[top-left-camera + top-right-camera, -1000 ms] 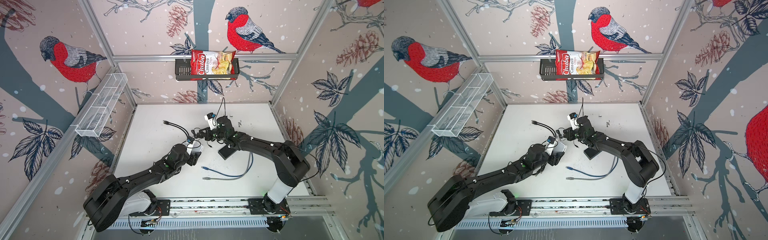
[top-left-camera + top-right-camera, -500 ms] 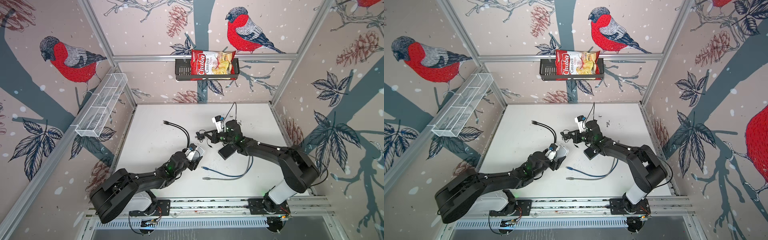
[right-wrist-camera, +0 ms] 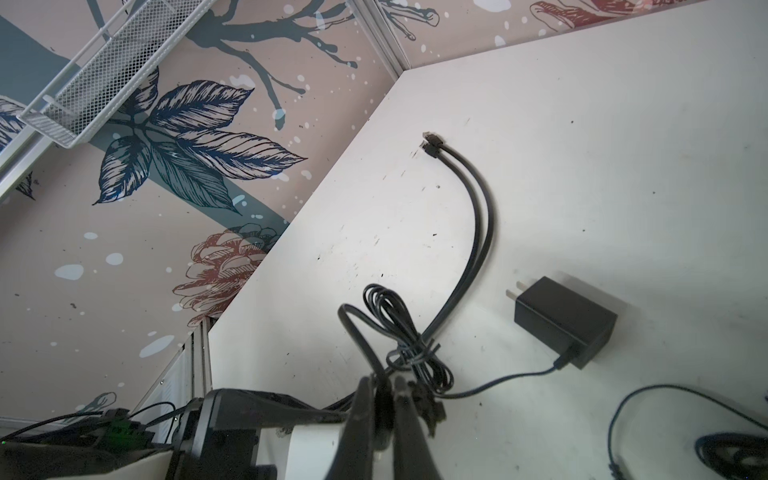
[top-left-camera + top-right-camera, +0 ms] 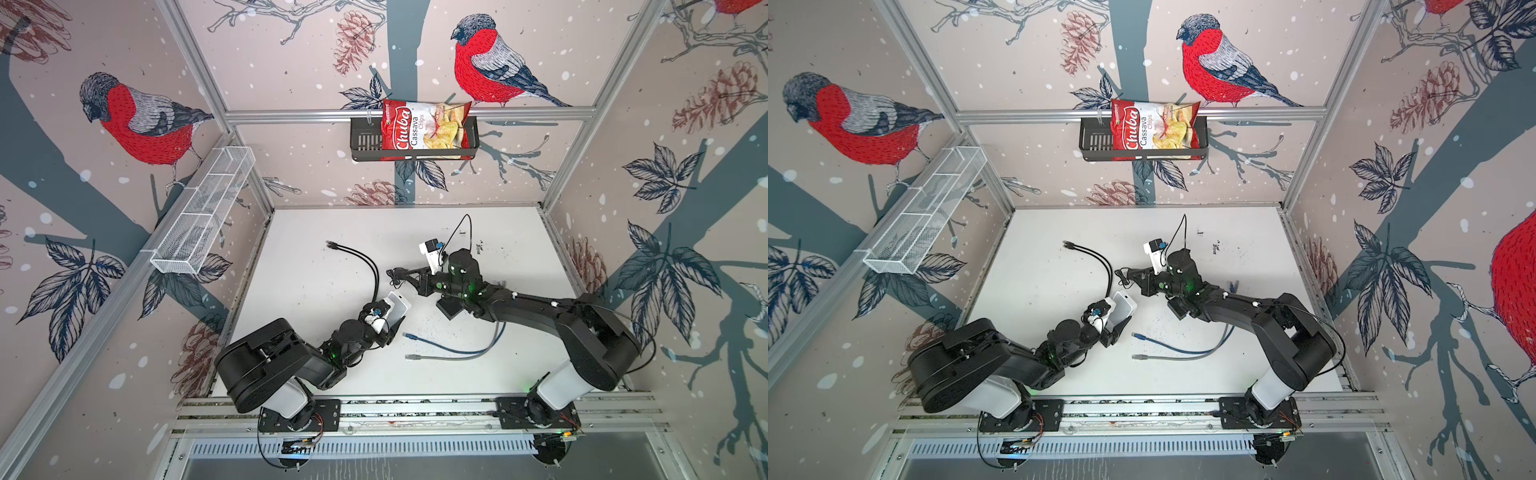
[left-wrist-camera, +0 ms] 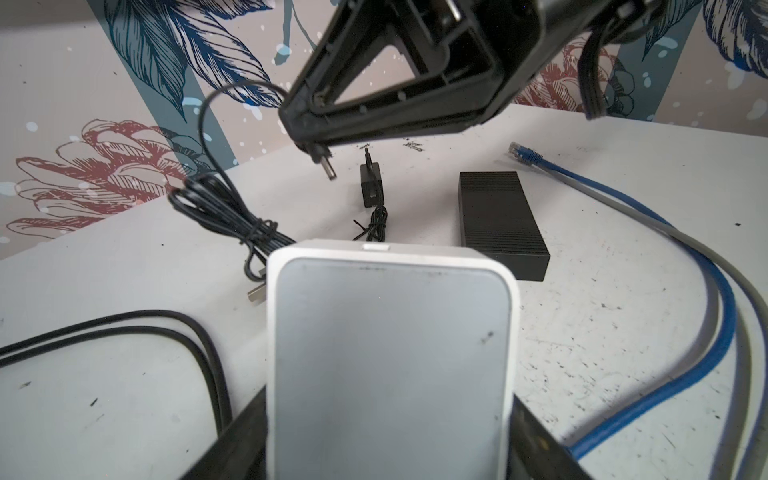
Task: Insert the plug into the switch port
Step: 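Align the adapter's barrel plug with the router's back port using the right gripper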
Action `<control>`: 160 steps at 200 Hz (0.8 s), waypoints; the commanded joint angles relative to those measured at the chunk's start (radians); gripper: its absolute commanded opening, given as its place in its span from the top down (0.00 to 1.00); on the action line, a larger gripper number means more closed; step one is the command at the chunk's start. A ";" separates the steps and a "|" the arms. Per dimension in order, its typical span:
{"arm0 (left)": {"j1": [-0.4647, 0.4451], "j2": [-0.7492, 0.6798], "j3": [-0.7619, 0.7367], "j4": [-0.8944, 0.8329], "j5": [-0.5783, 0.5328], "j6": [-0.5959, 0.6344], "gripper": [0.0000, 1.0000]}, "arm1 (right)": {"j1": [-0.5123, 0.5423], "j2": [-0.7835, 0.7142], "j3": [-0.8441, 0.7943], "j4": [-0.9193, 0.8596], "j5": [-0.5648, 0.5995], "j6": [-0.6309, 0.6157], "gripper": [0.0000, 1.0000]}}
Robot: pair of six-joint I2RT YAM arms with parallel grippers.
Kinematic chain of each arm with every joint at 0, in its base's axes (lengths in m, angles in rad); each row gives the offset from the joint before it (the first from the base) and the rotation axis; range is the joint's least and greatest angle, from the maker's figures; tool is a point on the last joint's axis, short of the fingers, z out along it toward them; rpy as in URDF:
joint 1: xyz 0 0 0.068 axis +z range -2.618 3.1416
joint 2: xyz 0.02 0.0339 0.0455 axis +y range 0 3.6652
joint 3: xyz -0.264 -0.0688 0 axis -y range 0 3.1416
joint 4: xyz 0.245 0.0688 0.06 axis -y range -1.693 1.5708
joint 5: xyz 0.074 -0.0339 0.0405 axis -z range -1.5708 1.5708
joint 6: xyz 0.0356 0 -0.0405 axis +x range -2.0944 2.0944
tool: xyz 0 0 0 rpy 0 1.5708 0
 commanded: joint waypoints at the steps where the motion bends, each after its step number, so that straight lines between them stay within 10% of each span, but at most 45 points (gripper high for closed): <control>1: -0.002 0.052 -0.013 0.276 0.004 0.014 0.56 | 0.005 -0.019 -0.021 0.079 0.033 -0.003 0.99; 160: -0.003 0.131 0.006 0.350 -0.023 -0.019 0.59 | 0.038 -0.066 -0.138 0.254 -0.033 0.051 0.99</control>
